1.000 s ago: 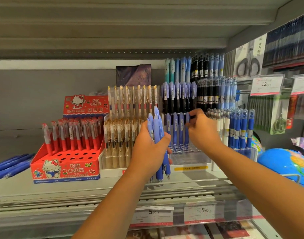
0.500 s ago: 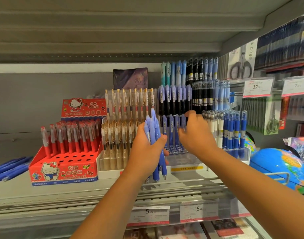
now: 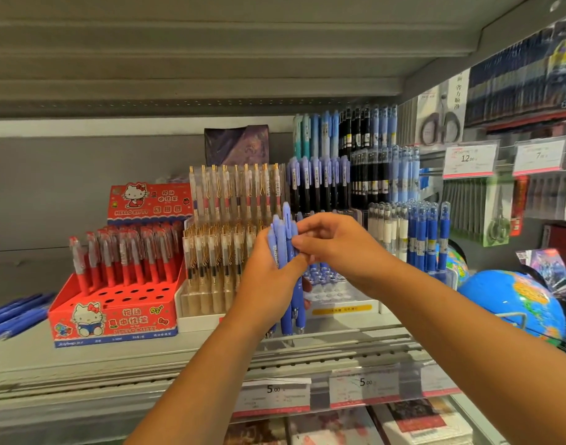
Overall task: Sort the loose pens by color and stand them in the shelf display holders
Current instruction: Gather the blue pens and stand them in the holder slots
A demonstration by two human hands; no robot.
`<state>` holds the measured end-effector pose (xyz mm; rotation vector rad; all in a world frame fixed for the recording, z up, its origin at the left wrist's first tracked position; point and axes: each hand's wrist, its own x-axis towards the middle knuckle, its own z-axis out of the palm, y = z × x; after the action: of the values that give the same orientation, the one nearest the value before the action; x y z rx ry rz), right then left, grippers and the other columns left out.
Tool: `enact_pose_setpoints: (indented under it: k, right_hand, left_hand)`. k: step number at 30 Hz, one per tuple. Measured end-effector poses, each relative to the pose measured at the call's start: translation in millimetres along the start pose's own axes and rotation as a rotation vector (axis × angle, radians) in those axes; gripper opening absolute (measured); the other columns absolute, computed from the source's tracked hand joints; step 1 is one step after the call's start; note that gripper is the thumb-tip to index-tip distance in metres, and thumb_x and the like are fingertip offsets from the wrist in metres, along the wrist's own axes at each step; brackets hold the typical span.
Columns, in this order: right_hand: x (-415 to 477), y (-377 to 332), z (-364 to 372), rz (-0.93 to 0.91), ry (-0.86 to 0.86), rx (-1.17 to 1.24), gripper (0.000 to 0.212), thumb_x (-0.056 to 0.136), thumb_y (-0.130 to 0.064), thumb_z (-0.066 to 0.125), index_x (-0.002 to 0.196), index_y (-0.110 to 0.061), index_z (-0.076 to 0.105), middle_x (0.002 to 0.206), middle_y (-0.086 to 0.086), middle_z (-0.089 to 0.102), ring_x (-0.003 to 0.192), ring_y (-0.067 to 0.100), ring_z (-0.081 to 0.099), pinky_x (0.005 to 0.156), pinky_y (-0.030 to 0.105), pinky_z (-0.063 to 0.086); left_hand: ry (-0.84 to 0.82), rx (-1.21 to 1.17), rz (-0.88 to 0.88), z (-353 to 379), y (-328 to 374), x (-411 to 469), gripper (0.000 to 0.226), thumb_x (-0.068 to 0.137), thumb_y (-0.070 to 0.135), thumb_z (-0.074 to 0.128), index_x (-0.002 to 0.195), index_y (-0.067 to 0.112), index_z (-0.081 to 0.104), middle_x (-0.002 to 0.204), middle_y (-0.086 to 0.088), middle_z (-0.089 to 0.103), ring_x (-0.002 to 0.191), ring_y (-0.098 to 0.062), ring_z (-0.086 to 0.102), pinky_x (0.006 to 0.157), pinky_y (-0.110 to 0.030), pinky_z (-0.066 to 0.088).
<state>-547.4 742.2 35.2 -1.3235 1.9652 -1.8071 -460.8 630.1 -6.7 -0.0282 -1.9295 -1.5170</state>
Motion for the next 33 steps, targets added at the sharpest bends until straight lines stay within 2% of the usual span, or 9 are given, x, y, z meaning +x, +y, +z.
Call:
enact_pose_setpoints:
  k: [6, 10, 13, 18, 22, 26, 28, 31, 33]
  right_hand:
    - [3.3, 6.0, -6.5, 0.03, 0.023, 0.124, 0.006, 0.091, -0.003, 0.065, 0.095, -0.007, 0.065, 0.078, 0.004, 0.068, 0.069, 0.013, 0.064, 0.07, 0.029, 0.056]
    - [6.1, 2.0, -11.1, -0.021, 0.127, 0.231, 0.008, 0.093, 0.0, 0.06, 0.1, -0.001, 0.063, 0.08, 0.012, 0.068, 0.066, 0.016, 0.07, 0.062, 0.025, 0.056]
    - [10.6, -3.9, -20.3, -0.073, 0.234, 0.27, 0.016, 0.093, -0.001, 0.061, 0.108, -0.005, 0.058, 0.088, 0.014, 0.069, 0.073, 0.025, 0.073, 0.062, 0.03, 0.059]
    - [22.8, -9.1, -38.0, -0.17, 0.386, 0.021, 0.023, 0.092, -0.011, 0.066, 0.111, -0.015, 0.054, 0.097, 0.008, 0.065, 0.079, 0.02, 0.071, 0.058, 0.032, 0.06]
    - [33.3, -6.1, -47.0, -0.269, 0.524, -0.321, 0.029, 0.092, -0.018, 0.068, 0.116, -0.02, 0.051, 0.093, 0.003, 0.063, 0.082, 0.024, 0.067, 0.067, 0.046, 0.06]
    - [40.6, 4.7, -44.0, -0.389, 0.574, -0.744, 0.03, 0.092, -0.013, 0.067, 0.117, -0.012, 0.049, 0.096, 0.006, 0.057, 0.082, 0.027, 0.058, 0.071, 0.048, 0.051]
    - [44.6, 10.5, -41.4, -0.375, 0.564, -0.847, 0.035, 0.093, -0.011, 0.065, 0.123, -0.01, 0.047, 0.106, 0.013, 0.055, 0.078, 0.023, 0.055, 0.067, 0.044, 0.048]
    - [48.8, 19.9, -38.3, -0.338, 0.534, -0.877, 0.038, 0.094, -0.005, 0.062, 0.128, -0.011, 0.045, 0.121, 0.018, 0.053, 0.063, -0.007, 0.038, 0.057, 0.03, 0.038]
    - [50.0, 25.0, -37.4, -0.313, 0.521, -0.863, 0.036, 0.096, -0.006, 0.058, 0.128, -0.014, 0.043, 0.128, 0.017, 0.051, 0.06, -0.012, 0.033, 0.051, 0.021, 0.027]
  left_hand:
    - [0.015, -0.033, -0.01, 1.4, 0.5, -2.0, 0.041, 0.098, 0.017, 0.058, 0.128, 0.044, 0.046, 0.104, -0.001, 0.067, 0.069, -0.023, 0.071, 0.058, -0.043, 0.061]
    - [0.075, -0.058, -0.023, 0.7, 1.6, -1.6, 0.038, 0.1, 0.016, 0.056, 0.108, 0.051, 0.046, 0.101, -0.002, 0.067, 0.074, -0.022, 0.072, 0.069, -0.048, 0.061]
    - [0.09, -0.06, -0.013, 1.0, 2.9, -1.7, 0.037, 0.1, 0.012, 0.055, 0.114, 0.046, 0.048, 0.092, -0.006, 0.061, 0.062, -0.01, 0.068, 0.056, -0.04, 0.061]
    - [0.068, -0.066, -0.007, 2.3, 5.9, -1.7, 0.037, 0.1, 0.01, 0.053, 0.105, 0.045, 0.044, 0.106, -0.013, 0.055, 0.062, -0.019, 0.068, 0.055, -0.051, 0.06]
    - [0.058, -0.051, -0.006, 1.4, 5.5, -1.4, 0.037, 0.101, 0.012, 0.053, 0.106, 0.048, 0.043, 0.103, -0.01, 0.058, 0.059, -0.017, 0.067, 0.055, -0.051, 0.06]
    - [0.044, -0.026, -0.011, 0.6, 4.4, -2.0, 0.045, 0.101, 0.013, 0.053, 0.104, 0.055, 0.04, 0.099, -0.014, 0.06, 0.056, -0.017, 0.065, 0.053, -0.044, 0.06]
    - [0.042, -0.021, -0.015, 0.8, 3.5, -1.6, 0.047, 0.101, 0.012, 0.053, 0.107, 0.057, 0.039, 0.096, -0.013, 0.061, 0.058, -0.02, 0.065, 0.055, -0.046, 0.06]
    - [0.041, 0.001, -0.016, 0.6, 1.7, -0.2, 0.047, 0.101, 0.013, 0.054, 0.106, 0.057, 0.04, 0.096, -0.015, 0.06, 0.06, -0.023, 0.064, 0.055, -0.048, 0.06]
    - [0.045, 0.005, -0.019, 0.2, -0.4, 1.2, 0.043, 0.101, 0.013, 0.054, 0.115, 0.051, 0.04, 0.097, -0.017, 0.06, 0.06, -0.024, 0.064, 0.055, -0.048, 0.06]
